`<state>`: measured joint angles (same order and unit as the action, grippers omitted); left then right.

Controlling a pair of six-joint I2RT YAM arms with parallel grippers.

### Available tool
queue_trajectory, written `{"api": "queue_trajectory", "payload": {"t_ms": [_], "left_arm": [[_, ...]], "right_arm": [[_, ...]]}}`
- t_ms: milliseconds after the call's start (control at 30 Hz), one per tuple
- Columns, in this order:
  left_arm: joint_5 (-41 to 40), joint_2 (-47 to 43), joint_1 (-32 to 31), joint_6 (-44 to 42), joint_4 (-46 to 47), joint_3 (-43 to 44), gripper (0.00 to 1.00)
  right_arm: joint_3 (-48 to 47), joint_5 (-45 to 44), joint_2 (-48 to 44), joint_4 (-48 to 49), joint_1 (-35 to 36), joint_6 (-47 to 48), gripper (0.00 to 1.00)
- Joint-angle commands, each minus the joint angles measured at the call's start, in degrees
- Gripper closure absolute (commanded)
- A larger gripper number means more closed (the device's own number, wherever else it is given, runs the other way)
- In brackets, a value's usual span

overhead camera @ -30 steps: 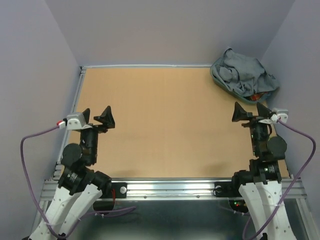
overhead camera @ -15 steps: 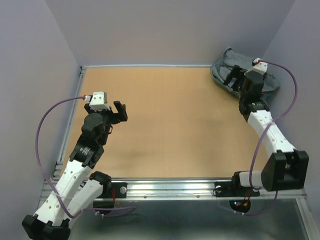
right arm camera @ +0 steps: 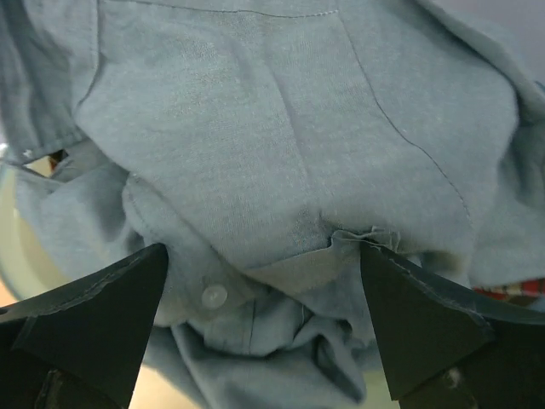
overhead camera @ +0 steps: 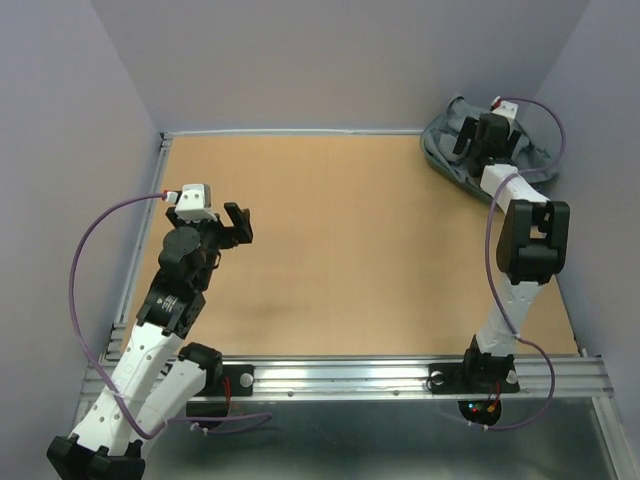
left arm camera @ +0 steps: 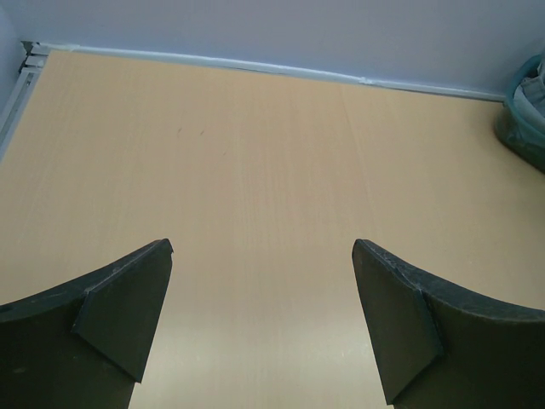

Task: Fold and stack the long sleeve shirts
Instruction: Grab the shirt from the pile, then move the shirt to the center of the board

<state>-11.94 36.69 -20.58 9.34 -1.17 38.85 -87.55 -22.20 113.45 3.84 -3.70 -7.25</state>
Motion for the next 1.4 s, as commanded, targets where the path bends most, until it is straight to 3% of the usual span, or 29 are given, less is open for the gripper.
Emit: {"api": "queue_trajectory", "payload": {"t_ms": [0, 33, 67, 133, 167, 267, 433, 633, 800, 1033, 1233, 1367], "left_arm": [[2.1, 0.1, 1.1, -0.3, 2.0, -0.2, 0.01], [2.3, 0.2, 1.2, -0.3, 2.0, -0.1, 0.01], [2.5, 0.4, 1.2, -0.2, 2.0, -0.1, 0.01], [2.5, 0.8, 1.3, -0.2, 2.0, -0.1, 0.02], [2.6, 0.8, 1.3, -0.2, 2.0, -0.1, 0.02], [2.8, 1.2, 1.5, -0.3, 2.1, -0.2, 0.02], [2.8, 1.2, 2.1, -0.2, 2.3, -0.2, 0.02], [1.8, 0.8, 2.6, 0.2, 2.3, -0.2, 0.03], [0.2, -0.6, 3.2, 0.8, 2.5, -0.4, 0.03], [-1.9, -2.7, 3.7, 1.4, 2.9, -1.1, 0.02], [-2.6, -3.1, 4.0, 1.5, 3.0, -1.2, 0.02], [-3.1, -4.5, 4.0, 1.9, 3.1, -1.8, 0.02]], "right_arm": [[-7.1, 5.3, 2.3, 1.5, -1.5, 3.8, 0.03], [-7.6, 5.7, 3.9, 1.4, -1.6, 4.5, 0.07], [-8.2, 6.1, 4.7, 1.5, -1.7, 5.9, 0.21], [-9.9, 6.2, 6.5, 1.4, -1.8, 6.7, 0.36], [-10.5, 6.0, 6.7, 1.4, -1.9, 8.5, 0.61], [-12.3, 5.9, 6.1, 1.4, -1.9, 10.1, 0.99], [-14.7, 7.9, -0.2, 1.8, -1.9, 11.7, 1.00], [-22.0, 17.4, -9.0, 2.0, -1.0, 10.0, 0.99], [-29.5, 26.8, -13.2, 1.8, 3.6, 10.4, 0.99], [-32.9, 39.4, -17.1, 1.8, 15.6, 9.8, 0.99], [-24.7, 46.3, -21.0, 1.8, 27.2, 7.9, 0.99], [-9.4, 45.2, -24.6, 2.1, 32.3, 7.4, 0.97]]}}
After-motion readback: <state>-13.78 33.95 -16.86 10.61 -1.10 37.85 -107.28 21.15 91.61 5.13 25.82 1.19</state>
